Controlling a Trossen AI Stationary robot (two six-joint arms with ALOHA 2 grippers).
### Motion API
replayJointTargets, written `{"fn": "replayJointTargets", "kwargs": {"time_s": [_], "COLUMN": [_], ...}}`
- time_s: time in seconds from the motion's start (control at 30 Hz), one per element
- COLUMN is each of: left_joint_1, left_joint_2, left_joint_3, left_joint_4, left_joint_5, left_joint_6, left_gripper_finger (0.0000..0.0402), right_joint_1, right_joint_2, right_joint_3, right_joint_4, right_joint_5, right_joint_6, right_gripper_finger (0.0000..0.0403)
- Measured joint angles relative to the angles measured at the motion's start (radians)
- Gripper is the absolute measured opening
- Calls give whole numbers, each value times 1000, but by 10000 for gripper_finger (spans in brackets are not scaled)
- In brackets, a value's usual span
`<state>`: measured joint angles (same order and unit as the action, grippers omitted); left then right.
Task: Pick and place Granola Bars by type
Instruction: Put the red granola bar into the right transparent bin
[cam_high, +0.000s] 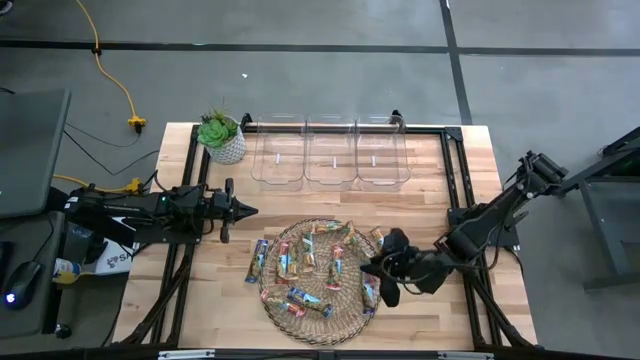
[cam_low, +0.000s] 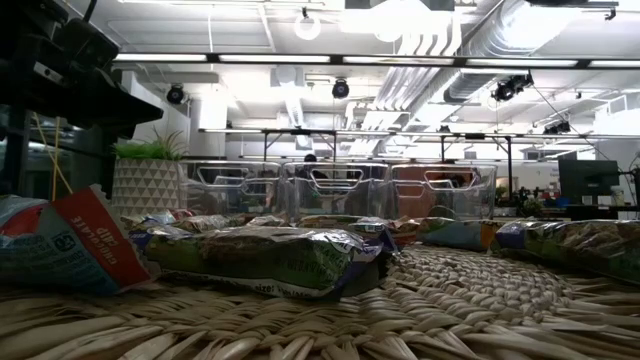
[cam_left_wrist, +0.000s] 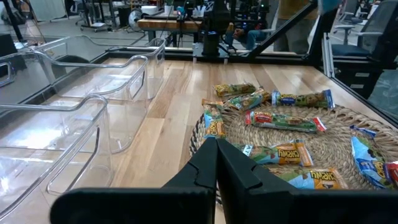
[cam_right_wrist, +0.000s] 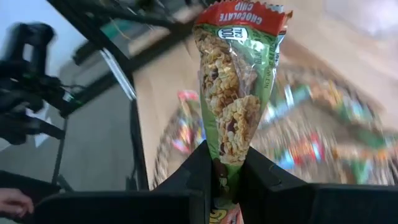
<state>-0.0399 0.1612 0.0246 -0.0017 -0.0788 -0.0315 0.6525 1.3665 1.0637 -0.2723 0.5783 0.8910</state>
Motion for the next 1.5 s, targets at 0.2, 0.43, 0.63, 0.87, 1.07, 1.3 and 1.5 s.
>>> {"fn": "replayJointTargets", "kwargs": {"time_s": [0.2,0.43,0.63,0.87,1.07,1.3,1.5], "left_joint_1": [0,0,0,0,0,0,0], "left_joint_2": [0,0,0,0,0,0,0], "left_joint_3": [0,0,0,0,0,0,0], "left_joint_4": [0,0,0,0,0,0,0], "left_joint_5": [0,0,0,0,0,0,0], "left_joint_6": [0,0,0,0,0,0,0], "left_gripper_finger": [1,1,1,1,1,1,1], "right_joint_1": [-37,-51,-51,-64,-100,-183,-291], "right_joint_2": [-4,-6,-6,-7,-7,-6,-6], "right_joint_3": [0,47,206,459,632,724,736], "right_joint_4": [280,470,400,167,15,-1,1], "right_joint_5": [-2,-9,65,229,410,645,794], "right_joint_6": [-261,-488,-688,-890,-1020,-1117,-1162], "right_gripper_finger": [36,34,33,34,35,39,41]}}
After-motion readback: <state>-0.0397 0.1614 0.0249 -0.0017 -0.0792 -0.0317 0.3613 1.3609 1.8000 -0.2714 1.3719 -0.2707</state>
